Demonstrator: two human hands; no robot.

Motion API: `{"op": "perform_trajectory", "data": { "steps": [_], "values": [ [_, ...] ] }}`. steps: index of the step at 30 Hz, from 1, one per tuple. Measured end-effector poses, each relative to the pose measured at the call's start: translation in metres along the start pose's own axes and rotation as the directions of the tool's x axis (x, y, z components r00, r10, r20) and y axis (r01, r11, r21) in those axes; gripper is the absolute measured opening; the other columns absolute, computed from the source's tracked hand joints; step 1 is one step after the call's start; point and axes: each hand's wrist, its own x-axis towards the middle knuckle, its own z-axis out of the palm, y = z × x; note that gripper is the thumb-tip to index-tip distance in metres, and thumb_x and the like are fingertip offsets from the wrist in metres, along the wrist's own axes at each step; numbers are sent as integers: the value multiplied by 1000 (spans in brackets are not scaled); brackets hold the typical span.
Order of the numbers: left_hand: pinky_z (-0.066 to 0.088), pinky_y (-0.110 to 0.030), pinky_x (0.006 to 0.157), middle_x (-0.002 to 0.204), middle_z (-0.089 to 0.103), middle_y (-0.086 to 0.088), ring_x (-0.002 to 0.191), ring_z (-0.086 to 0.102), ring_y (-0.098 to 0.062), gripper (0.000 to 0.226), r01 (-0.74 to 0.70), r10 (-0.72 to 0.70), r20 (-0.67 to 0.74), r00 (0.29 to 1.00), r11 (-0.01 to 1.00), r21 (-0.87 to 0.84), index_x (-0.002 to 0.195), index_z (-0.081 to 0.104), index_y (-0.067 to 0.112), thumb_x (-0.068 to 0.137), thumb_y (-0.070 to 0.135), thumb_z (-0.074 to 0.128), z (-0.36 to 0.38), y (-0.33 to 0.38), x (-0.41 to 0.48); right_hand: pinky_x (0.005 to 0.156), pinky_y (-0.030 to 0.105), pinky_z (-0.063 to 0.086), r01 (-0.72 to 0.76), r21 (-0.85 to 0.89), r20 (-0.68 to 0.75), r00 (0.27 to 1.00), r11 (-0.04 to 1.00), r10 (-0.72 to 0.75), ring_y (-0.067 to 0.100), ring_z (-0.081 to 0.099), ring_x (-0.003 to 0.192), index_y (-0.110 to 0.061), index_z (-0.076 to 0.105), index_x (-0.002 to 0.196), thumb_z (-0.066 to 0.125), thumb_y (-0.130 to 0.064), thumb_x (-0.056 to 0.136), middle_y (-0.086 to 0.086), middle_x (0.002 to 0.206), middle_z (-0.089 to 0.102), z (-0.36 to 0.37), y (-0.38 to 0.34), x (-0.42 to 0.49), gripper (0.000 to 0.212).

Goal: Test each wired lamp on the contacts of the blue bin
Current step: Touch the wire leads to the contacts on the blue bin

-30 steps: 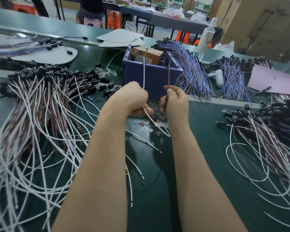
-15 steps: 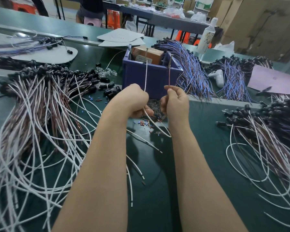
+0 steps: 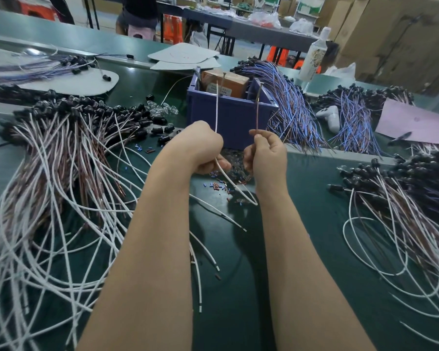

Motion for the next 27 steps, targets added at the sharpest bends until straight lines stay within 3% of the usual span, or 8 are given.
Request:
{"op": "perform_trajectory", "data": {
  "steps": [8, 18, 27],
  "values": [
    [37, -9, 34, 40, 59, -3, 25, 44, -7, 22, 0, 0, 9, 1000, 1000, 14, 77, 47, 1, 94, 2, 33, 4, -2, 1, 35, 18, 28, -2, 32, 0, 1000, 999, 2, 7, 36, 34, -11, 52, 93, 36, -5, 98, -2, 45, 44, 1, 0, 1, 18],
    [36, -10, 35, 42, 60, -3, 27, 44, -7, 19, -13, 12, 23, 1000, 1000, 20, 86, 49, 1, 95, 6, 33, 5, -1, 2, 37, 19, 29, -3, 15, 10, 1000, 1000, 3, 7, 37, 35, -8, 52, 97, 35, -5, 98, -2, 46, 44, 1, 0, 0, 17],
    [38, -11, 36, 42, 60, -3, 28, 48, -8, 24, -28, 27, 32, 999, 1000, 14, 77, 51, 2, 94, 1, 34, 4, -1, 2, 37, 18, 30, -7, 36, 13, 1000, 999, 7, 7, 36, 35, -13, 52, 88, 36, -4, 97, -3, 45, 44, 1, -1, -1, 21]
  ]
}}
